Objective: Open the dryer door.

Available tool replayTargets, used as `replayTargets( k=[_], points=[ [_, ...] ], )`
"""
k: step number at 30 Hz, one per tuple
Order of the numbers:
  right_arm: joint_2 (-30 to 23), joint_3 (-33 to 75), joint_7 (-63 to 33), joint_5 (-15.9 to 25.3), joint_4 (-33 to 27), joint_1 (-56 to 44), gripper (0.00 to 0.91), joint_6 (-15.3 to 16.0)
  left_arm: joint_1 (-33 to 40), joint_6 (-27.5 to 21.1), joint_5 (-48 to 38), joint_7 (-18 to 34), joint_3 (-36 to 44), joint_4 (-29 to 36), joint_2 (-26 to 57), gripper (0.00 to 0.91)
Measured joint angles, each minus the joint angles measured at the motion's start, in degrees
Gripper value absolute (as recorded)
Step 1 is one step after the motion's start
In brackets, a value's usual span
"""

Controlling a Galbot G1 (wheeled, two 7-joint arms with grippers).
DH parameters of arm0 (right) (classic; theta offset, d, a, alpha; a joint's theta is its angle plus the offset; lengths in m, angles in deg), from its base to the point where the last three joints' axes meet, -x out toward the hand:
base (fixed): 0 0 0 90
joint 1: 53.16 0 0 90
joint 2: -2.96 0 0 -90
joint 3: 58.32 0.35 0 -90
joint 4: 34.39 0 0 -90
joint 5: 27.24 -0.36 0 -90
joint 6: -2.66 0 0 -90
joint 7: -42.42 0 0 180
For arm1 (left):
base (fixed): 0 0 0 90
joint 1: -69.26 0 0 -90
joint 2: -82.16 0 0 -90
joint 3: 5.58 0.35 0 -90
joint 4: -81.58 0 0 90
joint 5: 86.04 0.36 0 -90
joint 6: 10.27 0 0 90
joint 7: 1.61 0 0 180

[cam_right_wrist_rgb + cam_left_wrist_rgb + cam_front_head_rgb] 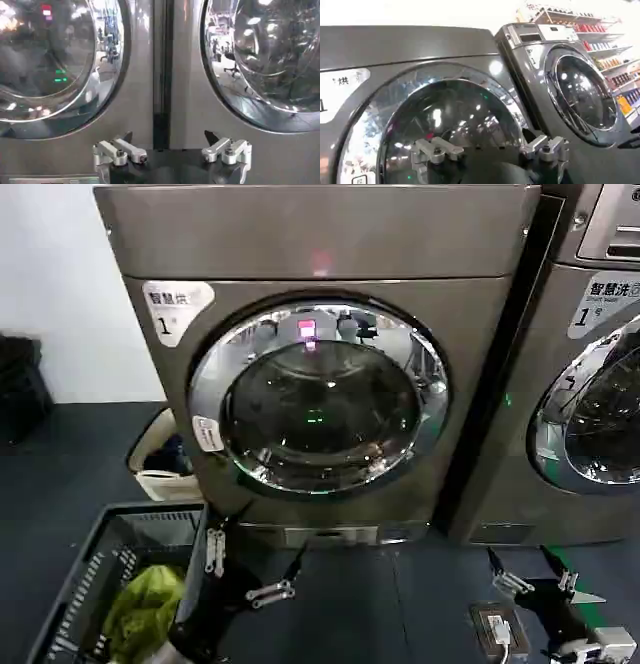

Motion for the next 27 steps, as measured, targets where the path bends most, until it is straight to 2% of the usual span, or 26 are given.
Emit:
replayTargets(
  k=[6, 16, 27],
  points=[
    [3.3, -1.5, 2.3, -3.5, -2.0, 2.1, 0.907, -2.6, -0.6, -0.1, -0.6, 0.0, -0.4, 0.5, 0.0, 0.907],
    [12.8, -8.2, 7.5, -8.2, -6.5, 8.5, 0.907, -7.4, -1.5, -0.2, -1.3, 0.0, -1.8, 1.4, 0.1, 0.907],
    [23.1, -19.2, 11.5, -12.7, -8.9, 19.0, 0.907, -8.8, -2.1, -0.3, -1.1, -0.1, -2.1, 2.0, -0.1, 0.907]
  ],
)
